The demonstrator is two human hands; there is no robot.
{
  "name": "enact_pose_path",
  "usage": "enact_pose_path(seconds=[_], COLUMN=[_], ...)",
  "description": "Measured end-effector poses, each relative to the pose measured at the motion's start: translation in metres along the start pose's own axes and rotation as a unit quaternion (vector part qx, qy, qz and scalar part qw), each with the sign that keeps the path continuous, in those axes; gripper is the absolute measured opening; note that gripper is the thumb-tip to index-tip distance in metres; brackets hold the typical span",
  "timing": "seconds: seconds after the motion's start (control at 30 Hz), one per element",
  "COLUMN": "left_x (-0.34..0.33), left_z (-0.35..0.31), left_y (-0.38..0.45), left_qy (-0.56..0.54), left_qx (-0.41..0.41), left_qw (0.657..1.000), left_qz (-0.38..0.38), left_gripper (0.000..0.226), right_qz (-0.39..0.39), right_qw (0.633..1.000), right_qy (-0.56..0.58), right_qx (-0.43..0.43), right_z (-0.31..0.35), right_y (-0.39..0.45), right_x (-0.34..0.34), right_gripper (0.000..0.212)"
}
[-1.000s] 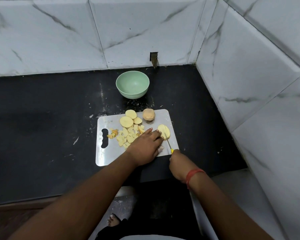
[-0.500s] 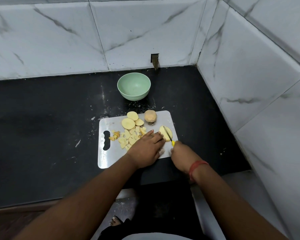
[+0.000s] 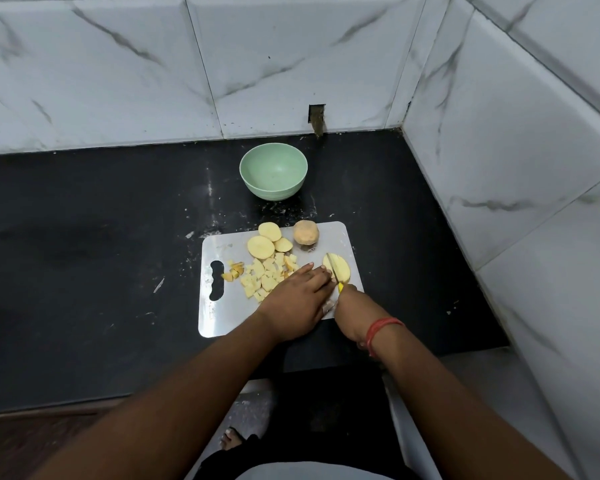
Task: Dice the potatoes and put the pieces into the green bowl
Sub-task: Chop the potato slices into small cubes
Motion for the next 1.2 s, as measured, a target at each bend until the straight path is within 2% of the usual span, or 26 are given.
enact_pose_path(seconds=[0.23, 0.47, 0.77, 1.0, 1.2], left_x=[-0.004, -0.004, -0.004, -0.004, -0.004], left_z=[0.002, 0.004, 0.002, 0.0, 0.001], left_y=[0.0, -0.002, -0.004, -0.005, -0.005], left_qy=[0.004, 0.018, 0.014, 0.018, 0.017], left_qx=[0.006, 0.001, 0.007, 0.004, 0.006], left_qw=[1.0, 0.999, 1.0, 1.0, 1.0], left_qz=[0.021, 0.029, 0.026, 0.016, 0.018], left_gripper=[0.057, 0.059, 0.058, 0.057, 0.058], right_qz=[0.005, 0.018, 0.016, 0.008, 0.041], right_qw=[0.999, 1.0, 1.0, 1.0, 0.999], right_qy=[-0.014, 0.019, -0.014, -0.011, 0.013], right_qx=[-0.035, -0.009, -0.021, 0.001, 0.008], right_z=[-0.016, -0.019, -0.024, -0.034, -0.048], right_y=[-0.011, -0.007, -0.009, -0.014, -0.033], right_x=[-0.007, -0.006, -0.015, -0.025, -0.03], right_gripper=[0.03, 0.03, 0.028, 0.023, 0.022])
Point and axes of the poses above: each hand's wrist, its own y-axis towards the middle knuckle, its own x-axis out of the back of the hand, z = x × y, the point moved 2 cm from there along y, towards the middle knuckle, and after that the axes turned 8 degrees about -z, right-handed, at the moved point
